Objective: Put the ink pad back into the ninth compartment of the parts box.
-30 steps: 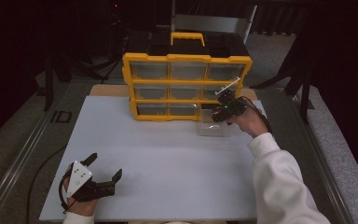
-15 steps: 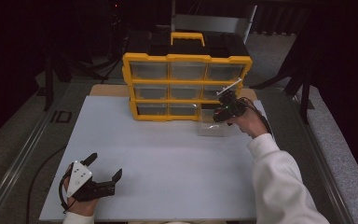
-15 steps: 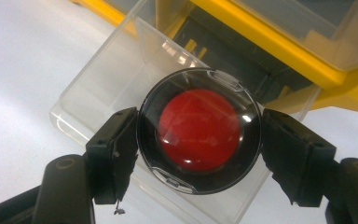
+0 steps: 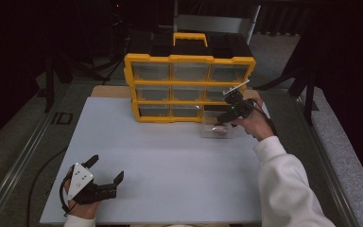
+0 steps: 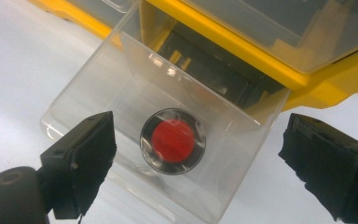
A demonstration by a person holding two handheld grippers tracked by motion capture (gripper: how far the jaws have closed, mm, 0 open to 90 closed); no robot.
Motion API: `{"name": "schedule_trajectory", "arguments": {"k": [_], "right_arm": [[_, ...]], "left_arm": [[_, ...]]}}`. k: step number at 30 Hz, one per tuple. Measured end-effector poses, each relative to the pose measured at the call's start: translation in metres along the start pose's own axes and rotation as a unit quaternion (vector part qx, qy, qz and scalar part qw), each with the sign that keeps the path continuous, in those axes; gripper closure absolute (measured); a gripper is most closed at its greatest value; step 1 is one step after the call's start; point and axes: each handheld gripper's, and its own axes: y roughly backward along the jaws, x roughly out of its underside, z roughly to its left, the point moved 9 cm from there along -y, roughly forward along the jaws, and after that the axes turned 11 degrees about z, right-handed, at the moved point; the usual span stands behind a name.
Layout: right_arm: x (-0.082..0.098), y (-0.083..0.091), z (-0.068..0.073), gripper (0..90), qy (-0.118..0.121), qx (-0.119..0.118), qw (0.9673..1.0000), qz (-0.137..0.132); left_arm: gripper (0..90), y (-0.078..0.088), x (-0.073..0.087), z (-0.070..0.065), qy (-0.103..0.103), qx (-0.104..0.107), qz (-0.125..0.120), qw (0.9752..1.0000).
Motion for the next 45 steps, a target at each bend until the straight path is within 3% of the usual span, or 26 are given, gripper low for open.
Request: {"name": "schedule_trajectory", "arguments": {"k": [15,31,45], "right_arm": [[0.004,0.010,0.006,9.4,0.049,-0.007,0.9979,-0.043],[0.012,0.014,0.013,9.4,0.081,-0.013,0.9954,-0.051],[0.017,0.014,0.016,9.4,0.087,-0.014,0.9948,-0.051]], "left_arm": [[0.0,0.000,0.000,0.000,0.001,0.000,0.000,1.0000],[0.0,0.000,0.000,0.000,0.000,-0.001,0.001,1.0000],[0.0,-0.001,0.000,0.000,0.000,0.001,0.001,1.0000]]}}
